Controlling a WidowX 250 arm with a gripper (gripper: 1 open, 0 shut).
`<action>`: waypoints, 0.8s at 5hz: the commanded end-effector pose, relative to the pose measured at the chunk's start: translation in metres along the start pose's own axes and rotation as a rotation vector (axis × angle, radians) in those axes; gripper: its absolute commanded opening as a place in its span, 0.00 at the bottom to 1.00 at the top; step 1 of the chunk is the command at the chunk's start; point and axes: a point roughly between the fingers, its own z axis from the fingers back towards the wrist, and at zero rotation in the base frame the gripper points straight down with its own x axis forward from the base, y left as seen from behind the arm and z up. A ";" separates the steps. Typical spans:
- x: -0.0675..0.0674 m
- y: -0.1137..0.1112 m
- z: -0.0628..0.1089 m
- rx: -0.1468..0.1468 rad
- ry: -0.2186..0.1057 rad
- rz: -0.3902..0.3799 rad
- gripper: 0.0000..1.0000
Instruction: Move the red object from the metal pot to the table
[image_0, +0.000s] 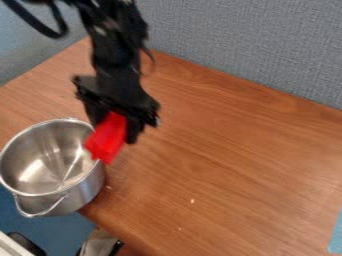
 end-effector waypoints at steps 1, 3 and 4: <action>0.010 -0.012 -0.024 -0.003 0.018 -0.017 0.00; 0.026 -0.027 -0.023 -0.009 -0.005 0.029 0.00; 0.025 -0.005 -0.025 -0.015 -0.021 -0.044 0.00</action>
